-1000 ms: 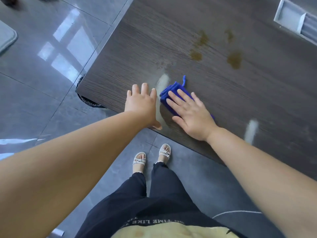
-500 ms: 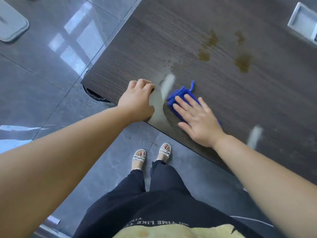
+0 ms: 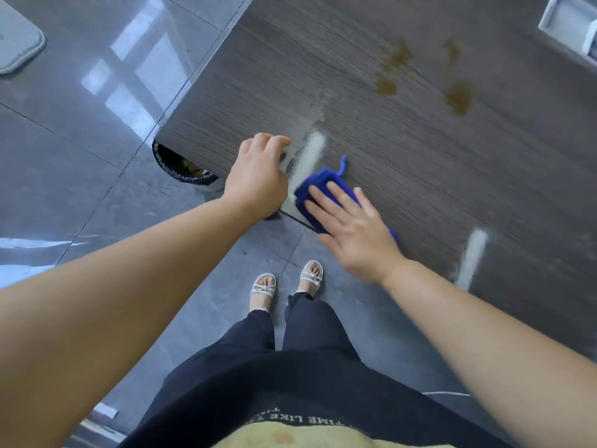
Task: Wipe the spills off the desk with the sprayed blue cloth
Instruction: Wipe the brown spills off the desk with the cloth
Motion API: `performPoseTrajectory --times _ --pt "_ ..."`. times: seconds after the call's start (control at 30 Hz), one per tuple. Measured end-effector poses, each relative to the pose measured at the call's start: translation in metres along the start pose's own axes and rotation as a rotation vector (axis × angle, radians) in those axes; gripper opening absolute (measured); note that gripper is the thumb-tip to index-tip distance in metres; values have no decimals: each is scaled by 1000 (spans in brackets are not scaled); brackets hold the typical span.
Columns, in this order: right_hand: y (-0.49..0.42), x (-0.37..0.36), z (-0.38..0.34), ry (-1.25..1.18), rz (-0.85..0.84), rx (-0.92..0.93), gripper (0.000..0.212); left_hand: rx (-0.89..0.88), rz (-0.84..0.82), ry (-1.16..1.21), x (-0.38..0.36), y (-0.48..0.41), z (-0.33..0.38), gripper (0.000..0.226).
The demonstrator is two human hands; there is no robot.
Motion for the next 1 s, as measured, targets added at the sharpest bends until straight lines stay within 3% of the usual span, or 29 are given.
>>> performPoseTrajectory --times 0.07,0.2,0.27,0.33,0.47,0.57,0.6,0.73,0.8,0.87,0.93,1.0 --pt "25 5 39 13 -7 -84 53 -20 -38 -44 -6 3 1 52" --pt "17 17 104 -53 11 -646 54 -48 -49 -113 -12 8 7 49" --pt "-4 20 92 -32 50 -796 56 -42 -43 -139 -14 8 12 48" --pt "-23 14 60 -61 65 -693 57 -31 -31 -175 -15 7 16 48" --pt "4 2 13 -27 -30 -140 53 -13 -58 -251 -18 -2 24 47" --pt "40 6 64 14 -50 -107 51 39 -120 -358 -22 -12 30 46" --pt "44 11 90 2 -37 -215 52 46 -138 -391 -24 -14 32 47" --pt "36 28 172 -120 56 -939 53 -25 -137 -474 -32 -34 62 55" --pt "18 29 163 -132 86 -1059 56 -64 -144 -453 -37 -46 81 58" --pt "1 22 132 -125 76 -881 57 -86 -146 -407 -39 -57 96 60" --pt "8 21 112 -58 17 -547 56 -102 -146 -398 -43 -72 110 66" --pt "33 16 121 5 -48 -311 55 -75 -189 -453 -46 -88 112 88"
Point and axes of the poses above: each hand's wrist, its own y-axis away from the middle knuckle, its own x-axis out of the back of the hand, z = x × y, the point moved 9 cm from there along -y, towards the middle knuckle, and after that the axes turned 2 degrees about -z, right-handed, at the moved point
